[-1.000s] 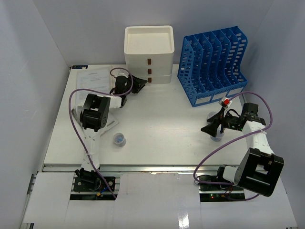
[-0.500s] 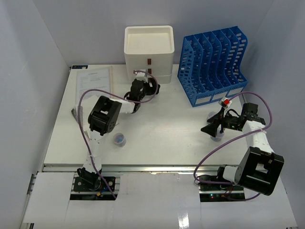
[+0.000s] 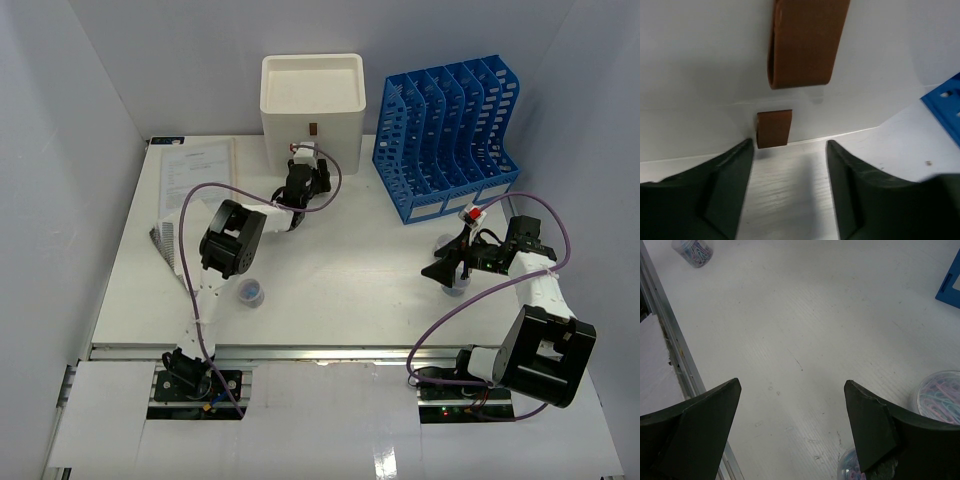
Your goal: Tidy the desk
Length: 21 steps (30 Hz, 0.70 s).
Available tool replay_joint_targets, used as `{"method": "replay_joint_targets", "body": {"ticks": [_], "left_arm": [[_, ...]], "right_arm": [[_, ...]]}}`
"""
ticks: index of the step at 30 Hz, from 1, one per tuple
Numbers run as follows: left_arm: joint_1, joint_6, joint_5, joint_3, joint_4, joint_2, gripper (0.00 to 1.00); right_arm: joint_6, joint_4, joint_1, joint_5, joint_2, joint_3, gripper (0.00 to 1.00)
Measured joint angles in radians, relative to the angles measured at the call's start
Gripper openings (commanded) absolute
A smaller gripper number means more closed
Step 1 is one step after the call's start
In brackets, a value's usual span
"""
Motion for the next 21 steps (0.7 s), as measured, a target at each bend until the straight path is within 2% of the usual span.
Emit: {"method": "replay_joint_targets", "body": {"ticks": [3,10,15,21], "left_arm": [[-0.001,0.019,-0.001,0.009,-0.012,0.016,0.39],[0.011,0.045,-0.012,0.008,-0.011,0.017,0.03],[0.013,0.070,-0.014,-0.022,0.013,0.010,0.00],[0.013,0.082,0.013,-0.177,0.092,-0.095,0.00]], "right_arm": [[0.000,0.000,0.000,0.000,0.000,0.000,0.90],[0.000,0.000,0.000,0.000,0.000,0.000,0.90],[0.000,0.000,0.000,0.000,0.000,0.000,0.90],[0.000,0.000,0.000,-0.001,0.000,0.000,0.90]]}}
